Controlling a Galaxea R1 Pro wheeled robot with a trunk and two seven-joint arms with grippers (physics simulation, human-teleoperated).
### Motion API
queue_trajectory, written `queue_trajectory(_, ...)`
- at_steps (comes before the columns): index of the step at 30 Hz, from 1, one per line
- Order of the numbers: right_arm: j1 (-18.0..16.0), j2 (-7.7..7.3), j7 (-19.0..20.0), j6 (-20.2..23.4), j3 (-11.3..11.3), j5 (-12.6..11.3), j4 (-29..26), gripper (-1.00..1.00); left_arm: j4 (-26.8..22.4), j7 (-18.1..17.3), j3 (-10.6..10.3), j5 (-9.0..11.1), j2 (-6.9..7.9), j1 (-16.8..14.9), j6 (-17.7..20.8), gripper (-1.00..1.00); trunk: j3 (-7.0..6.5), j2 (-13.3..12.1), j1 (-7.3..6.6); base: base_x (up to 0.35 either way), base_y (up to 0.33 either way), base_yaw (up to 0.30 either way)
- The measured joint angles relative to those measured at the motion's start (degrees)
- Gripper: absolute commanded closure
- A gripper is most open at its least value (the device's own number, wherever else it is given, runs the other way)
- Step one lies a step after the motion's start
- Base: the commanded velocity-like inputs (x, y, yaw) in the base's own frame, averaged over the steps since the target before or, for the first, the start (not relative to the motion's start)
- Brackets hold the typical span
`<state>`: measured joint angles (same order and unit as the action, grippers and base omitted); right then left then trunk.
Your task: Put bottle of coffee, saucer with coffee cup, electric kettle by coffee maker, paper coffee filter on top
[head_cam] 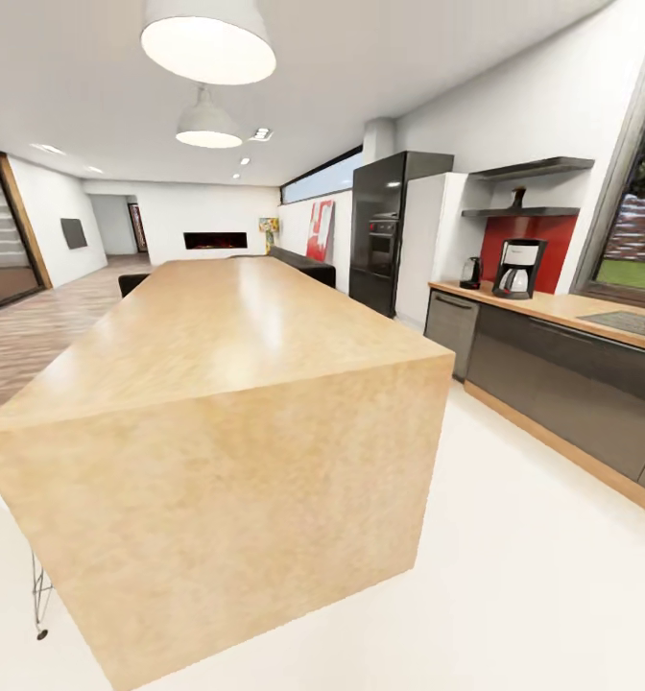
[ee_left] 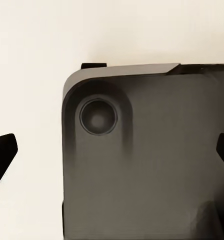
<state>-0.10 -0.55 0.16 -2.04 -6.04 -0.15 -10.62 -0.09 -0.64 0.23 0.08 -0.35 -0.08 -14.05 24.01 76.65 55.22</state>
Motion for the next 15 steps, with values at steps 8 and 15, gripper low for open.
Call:
queue_trajectory(8, 0.01, 0.00, 0.00, 0.00, 0.00, 0.00, 0.00, -1.00, 0.00, 0.00, 0.00, 0.00, 0.08, 0.00, -0.02, -1.00, -1.44, -3.21, -1.76, 0.000, 0.000, -0.285)
queue_trajectory(15, 0.00, 0.00, 0.00, 0.00, 0.00, 0.01, 0.00, -1.00, 0.00, 0.00, 0.00, 0.00, 0.03, 0.00, -0.02, -1.00, -2.62, -6.02, -3.30, 0.000, 0.000, -0.285)
